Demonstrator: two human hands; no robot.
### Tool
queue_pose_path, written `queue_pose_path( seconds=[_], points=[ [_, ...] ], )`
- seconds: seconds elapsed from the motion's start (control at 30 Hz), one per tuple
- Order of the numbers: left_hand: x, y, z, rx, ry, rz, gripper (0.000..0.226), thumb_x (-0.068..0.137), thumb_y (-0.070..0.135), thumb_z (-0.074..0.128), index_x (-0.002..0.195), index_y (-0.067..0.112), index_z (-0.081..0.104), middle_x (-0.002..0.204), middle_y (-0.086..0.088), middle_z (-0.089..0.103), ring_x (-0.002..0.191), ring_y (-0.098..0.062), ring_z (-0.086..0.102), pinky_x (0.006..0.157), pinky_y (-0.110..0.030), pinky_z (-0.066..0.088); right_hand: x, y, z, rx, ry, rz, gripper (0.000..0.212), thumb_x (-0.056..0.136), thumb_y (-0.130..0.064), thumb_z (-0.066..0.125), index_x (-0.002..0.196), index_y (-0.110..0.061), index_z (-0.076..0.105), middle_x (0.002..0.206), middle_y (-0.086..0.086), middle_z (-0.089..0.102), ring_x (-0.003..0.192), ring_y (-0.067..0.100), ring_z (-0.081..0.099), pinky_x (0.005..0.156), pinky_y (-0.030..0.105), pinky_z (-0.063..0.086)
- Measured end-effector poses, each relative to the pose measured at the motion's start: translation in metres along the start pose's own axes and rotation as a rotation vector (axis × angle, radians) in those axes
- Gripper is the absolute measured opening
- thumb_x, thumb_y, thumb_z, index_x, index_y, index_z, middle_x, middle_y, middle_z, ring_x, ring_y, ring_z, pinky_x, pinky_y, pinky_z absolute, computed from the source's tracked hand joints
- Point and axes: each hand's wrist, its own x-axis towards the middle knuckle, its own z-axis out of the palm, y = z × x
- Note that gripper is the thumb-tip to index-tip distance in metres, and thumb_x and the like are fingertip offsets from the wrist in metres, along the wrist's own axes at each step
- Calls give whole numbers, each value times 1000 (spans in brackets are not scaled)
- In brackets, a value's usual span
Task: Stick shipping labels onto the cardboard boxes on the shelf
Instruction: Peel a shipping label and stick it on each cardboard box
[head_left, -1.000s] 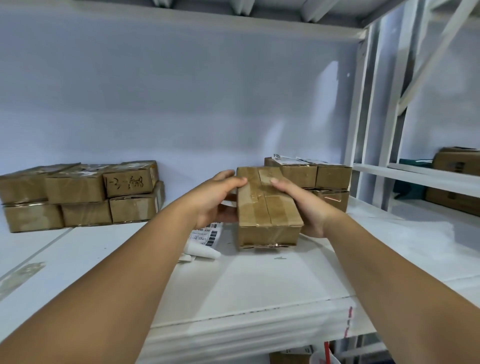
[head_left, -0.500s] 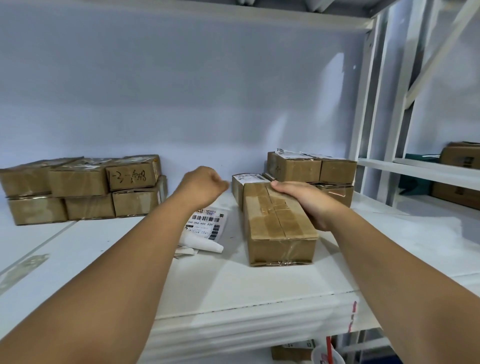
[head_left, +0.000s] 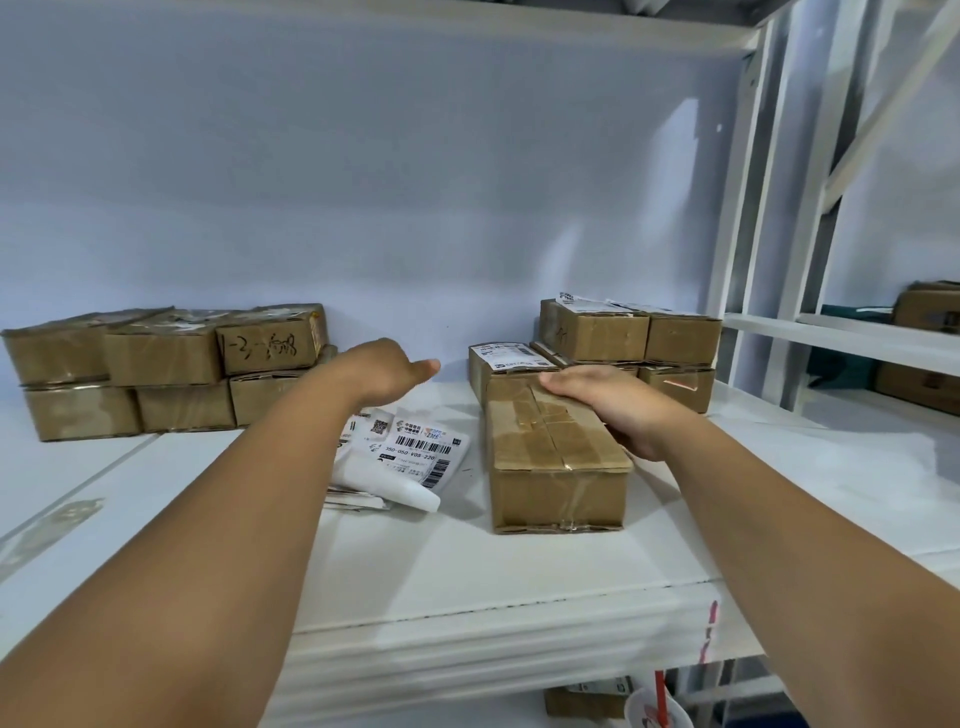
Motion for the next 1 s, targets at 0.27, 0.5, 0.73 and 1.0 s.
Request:
queue_pose_path(
  seconds=[0.27,0.5,0.73,1.0],
  points=[
    [-11,6,-1,304,-178,98,37,79,35,73,100,22,45,100,-8,49,82,-23,48,59,-23,34,5,1,1,28,-35,-21,9,82,-27,71,88,-21,68,85,1,70,83,18,64,91,35,49],
    [-13,6,5,393,-233,-20,58,78,43,72,117,5,52,102,-7,59,88,-23,54,53,-20,40,5,0,2,21,-38,-19,8,84,-25,69,89,-20,68,83,0,69,80,16,63,86,32,48],
    [-14,5,5,307,-281,41,63,78,38,74,126,11,44,92,-7,62,76,-20,55,65,-25,40,4,0,2,37,-45,-2,8,84,-26,69,90,-21,68,85,2,69,83,19,63,89,34,48],
    [-6,-1,9,265,-193,160,16,82,18,71,89,10,59,63,-1,57,53,-12,47,35,-11,31,3,0,2,53,-45,-1,5,84,-26,70,86,-22,69,85,1,71,82,18,65,90,34,50]
  ],
)
